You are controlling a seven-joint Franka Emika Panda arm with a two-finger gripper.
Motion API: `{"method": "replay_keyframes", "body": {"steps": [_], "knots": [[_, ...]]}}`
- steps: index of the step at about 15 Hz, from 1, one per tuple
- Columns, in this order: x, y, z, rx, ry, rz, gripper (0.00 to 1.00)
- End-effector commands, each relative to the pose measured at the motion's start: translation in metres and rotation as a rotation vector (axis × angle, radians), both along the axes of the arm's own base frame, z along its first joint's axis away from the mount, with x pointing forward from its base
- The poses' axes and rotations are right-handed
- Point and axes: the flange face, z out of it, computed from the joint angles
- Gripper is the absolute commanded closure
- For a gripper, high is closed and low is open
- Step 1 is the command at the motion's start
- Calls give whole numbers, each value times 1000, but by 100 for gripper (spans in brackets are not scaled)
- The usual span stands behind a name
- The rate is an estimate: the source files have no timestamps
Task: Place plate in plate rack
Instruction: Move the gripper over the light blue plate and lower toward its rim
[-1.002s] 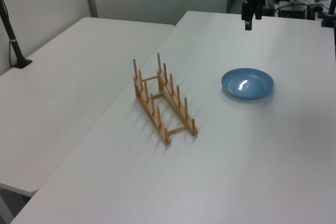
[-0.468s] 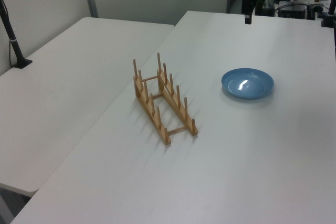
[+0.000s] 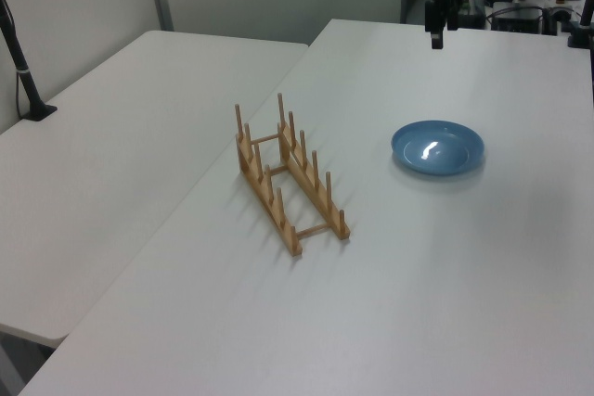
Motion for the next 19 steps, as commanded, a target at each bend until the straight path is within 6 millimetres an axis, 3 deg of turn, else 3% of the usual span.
{"method": "replay_keyframes", "body": {"steps": [1,4,9,16,19], "knots": [[16,-20,-27,46,27,96,0],[35,-29,-82,44,62,203,0],[46,-29,-156,66,161,294,0],[55,-28,-195,46,137,344,4],[55,-16,-210,41,150,360,22]]}}
